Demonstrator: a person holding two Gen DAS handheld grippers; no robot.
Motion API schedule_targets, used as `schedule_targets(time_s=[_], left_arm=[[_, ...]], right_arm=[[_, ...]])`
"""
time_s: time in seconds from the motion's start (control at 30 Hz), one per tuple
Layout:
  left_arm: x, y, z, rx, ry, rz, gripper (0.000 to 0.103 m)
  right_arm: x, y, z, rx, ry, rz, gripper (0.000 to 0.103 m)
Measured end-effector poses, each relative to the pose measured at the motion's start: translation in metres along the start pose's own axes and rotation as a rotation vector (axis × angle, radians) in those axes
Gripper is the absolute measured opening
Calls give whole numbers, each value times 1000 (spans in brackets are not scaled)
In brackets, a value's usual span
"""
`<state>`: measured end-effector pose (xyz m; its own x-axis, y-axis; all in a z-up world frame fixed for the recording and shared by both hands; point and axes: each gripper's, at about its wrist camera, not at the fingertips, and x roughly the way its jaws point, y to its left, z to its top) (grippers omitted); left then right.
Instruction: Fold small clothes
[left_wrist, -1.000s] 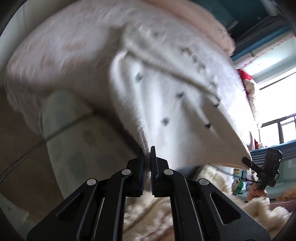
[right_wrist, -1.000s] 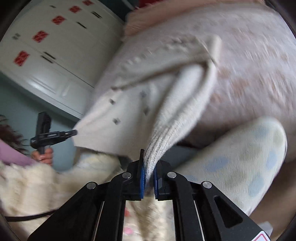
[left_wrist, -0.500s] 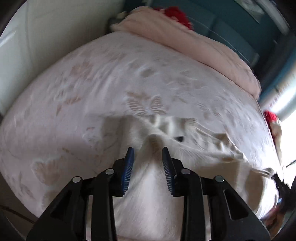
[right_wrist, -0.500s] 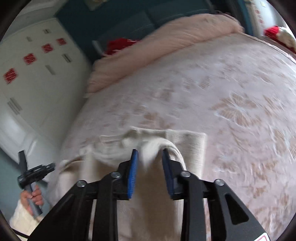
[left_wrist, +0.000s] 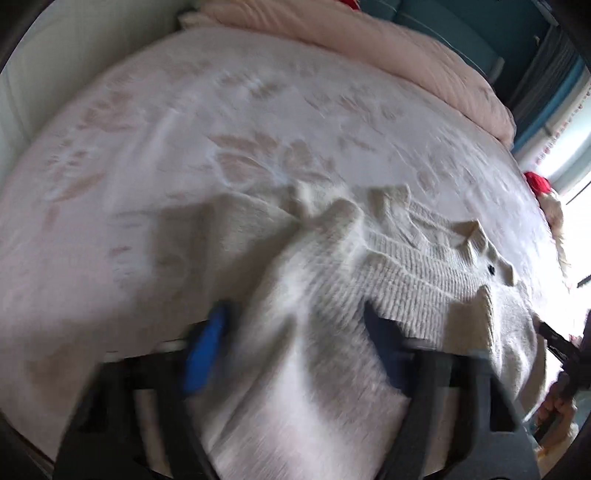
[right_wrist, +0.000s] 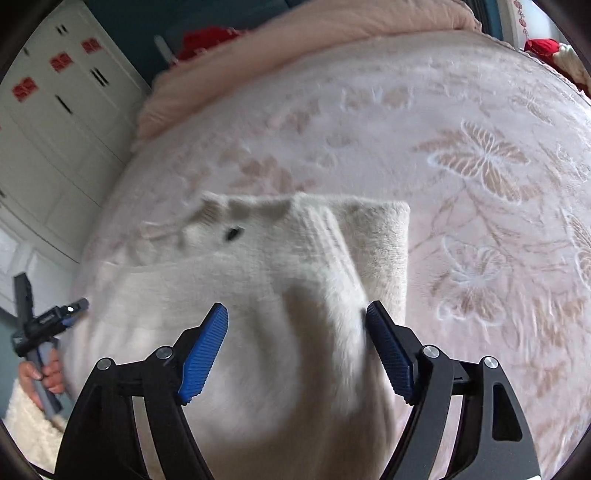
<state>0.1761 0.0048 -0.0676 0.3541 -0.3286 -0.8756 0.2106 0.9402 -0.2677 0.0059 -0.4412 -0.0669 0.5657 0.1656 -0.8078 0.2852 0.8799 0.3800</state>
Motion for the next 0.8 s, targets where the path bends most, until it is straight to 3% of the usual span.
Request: schedule_targets(time_s=[0.03, 0.07, 0.13, 0.2, 0.3, 0.37, 0.47, 0.5, 0.67, 0.77, 0.8], left_arm=[[4, -2, 1, 9, 23, 0, 7], [2, -4, 2, 17, 23, -5, 6], [-30, -8, 5, 38, -87, -35, 6], [-71, -8, 12, 28, -197, -56, 6], [-87, 4, 33, -43, -246, -23, 6], [-64, 10, 44, -56, -211, 47, 7], [2, 26, 46, -125, -50, 126, 7], [15, 30, 40, -132, -29, 160, 7], [-42, 9, 18, -65, -185, 134, 11], [-76, -18, -7, -10, -253, 97, 16], [-73, -26, -11, 12, -243, 82, 24]], right_arm=[[3, -2, 1, 6, 16, 39, 27], [3, -3, 2, 20, 28, 55, 13], [-25, -5, 7, 61, -44, 148, 12], [-63, 2, 14, 37, -144, 187, 10], [-89, 4, 27, 26, -248, 189, 9], [-58, -5, 37, 14, -203, 91, 14], [16, -34, 35, 87, -13, -47, 14], [23, -39, 33, 102, 3, -60, 13], [-55, 1, 13, 11, -216, -76, 21], [-71, 34, -21, -93, -195, -43, 20], [-64, 37, -28, -106, -161, -38, 19]])
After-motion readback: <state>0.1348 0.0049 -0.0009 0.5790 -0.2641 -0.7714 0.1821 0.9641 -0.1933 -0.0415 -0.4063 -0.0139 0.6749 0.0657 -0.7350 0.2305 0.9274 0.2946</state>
